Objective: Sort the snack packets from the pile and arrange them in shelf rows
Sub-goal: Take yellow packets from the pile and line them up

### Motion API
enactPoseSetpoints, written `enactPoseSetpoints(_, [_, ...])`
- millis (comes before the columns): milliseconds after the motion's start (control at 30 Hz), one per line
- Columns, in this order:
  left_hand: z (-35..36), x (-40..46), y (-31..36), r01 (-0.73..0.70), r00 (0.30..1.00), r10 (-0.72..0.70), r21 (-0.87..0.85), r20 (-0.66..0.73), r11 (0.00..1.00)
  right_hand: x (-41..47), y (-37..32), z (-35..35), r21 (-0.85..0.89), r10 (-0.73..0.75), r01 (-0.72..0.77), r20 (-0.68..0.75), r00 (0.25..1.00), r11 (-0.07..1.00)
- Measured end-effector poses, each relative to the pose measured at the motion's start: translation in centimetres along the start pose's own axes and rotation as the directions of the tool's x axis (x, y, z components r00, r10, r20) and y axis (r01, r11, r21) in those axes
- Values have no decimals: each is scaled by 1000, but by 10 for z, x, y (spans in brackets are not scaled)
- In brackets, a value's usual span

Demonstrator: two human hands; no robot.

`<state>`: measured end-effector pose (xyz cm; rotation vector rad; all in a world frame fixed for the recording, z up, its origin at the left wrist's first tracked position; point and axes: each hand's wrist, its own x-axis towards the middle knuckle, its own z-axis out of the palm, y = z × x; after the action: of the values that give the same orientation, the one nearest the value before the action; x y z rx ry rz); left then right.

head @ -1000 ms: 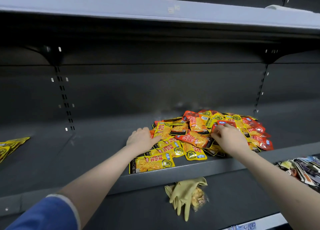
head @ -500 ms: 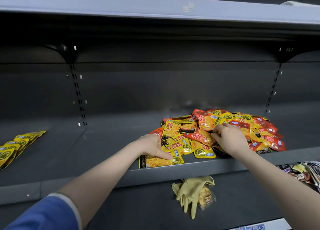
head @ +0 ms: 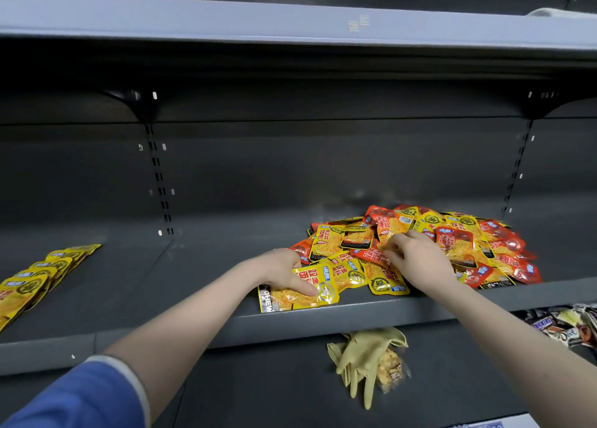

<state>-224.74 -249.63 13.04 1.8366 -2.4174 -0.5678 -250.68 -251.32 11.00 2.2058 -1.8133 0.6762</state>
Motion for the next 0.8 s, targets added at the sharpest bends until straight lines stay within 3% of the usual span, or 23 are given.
enactPoseSetpoints(200, [-3,-7,-19,23,998,-24,-9,-62,1000,5,-26,5,75,-175,165,146,974,983])
enactPoseSetpoints(367, [-8,-16,-36,79,988,-74,38,-136,996,8,-45,11,23,-237,242,323,917,970])
enactPoseSetpoints(667, [-8,-22,-59,147,969,-144,-3,-199,989,19,-73,16,9,-122,132,448,886,991])
enactPoseSetpoints(800, [-7,-27,-70,188,941,-198,-63,-273,980,22,-76,13,128,-131,81,448,884,988])
